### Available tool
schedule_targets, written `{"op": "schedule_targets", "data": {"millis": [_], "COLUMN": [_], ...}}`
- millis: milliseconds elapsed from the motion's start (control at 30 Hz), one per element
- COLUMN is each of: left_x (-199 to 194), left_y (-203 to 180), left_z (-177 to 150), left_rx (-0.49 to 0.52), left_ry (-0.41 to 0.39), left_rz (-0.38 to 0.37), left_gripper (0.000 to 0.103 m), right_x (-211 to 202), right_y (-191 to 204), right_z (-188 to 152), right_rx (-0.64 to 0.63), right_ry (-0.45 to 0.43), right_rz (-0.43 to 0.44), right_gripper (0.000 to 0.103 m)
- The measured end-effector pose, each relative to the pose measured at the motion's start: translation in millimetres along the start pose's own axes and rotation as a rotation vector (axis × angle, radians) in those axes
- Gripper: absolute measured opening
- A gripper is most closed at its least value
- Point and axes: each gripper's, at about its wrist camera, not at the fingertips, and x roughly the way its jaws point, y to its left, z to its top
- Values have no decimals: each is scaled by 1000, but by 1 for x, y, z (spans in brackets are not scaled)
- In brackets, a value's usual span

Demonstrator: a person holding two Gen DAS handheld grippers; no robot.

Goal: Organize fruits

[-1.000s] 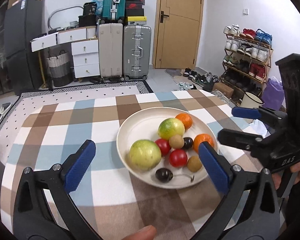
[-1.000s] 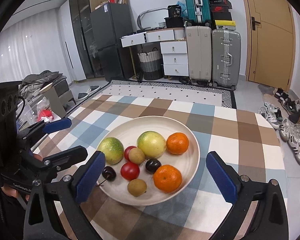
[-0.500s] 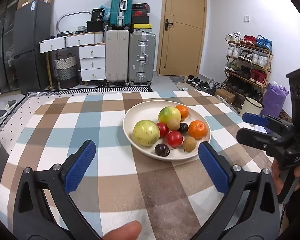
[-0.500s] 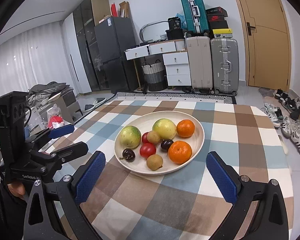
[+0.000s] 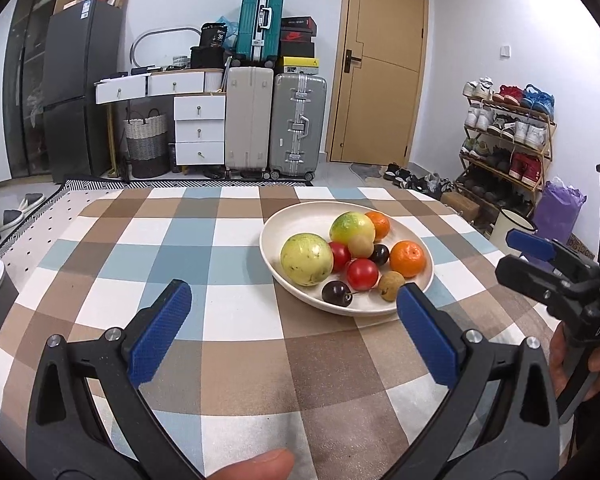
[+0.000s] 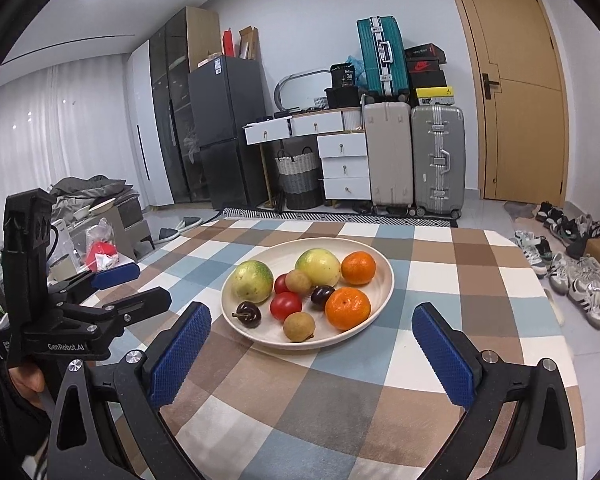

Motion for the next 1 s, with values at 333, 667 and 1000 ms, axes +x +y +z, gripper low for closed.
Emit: {"op": "schedule_targets", "data": {"millis": [333, 667, 1000], "left_x": [-3, -6, -6], "left_y": [2, 4, 3], "left_z": [1, 2, 2], "left_rx": [-5, -6, 1], "left_ry": [-8, -9, -7], "left_rz": [8, 18, 17], "left_gripper": [102, 102, 102], "right_x": [-3, -4, -3], "right_y": [-1, 4, 5], "right_z": [0, -1, 0], "right_rx": [5, -20, -23], "right_ry": [-22, -23, -23], "right_rz": [-18, -19, -19], "right_gripper": [103, 103, 103]}}
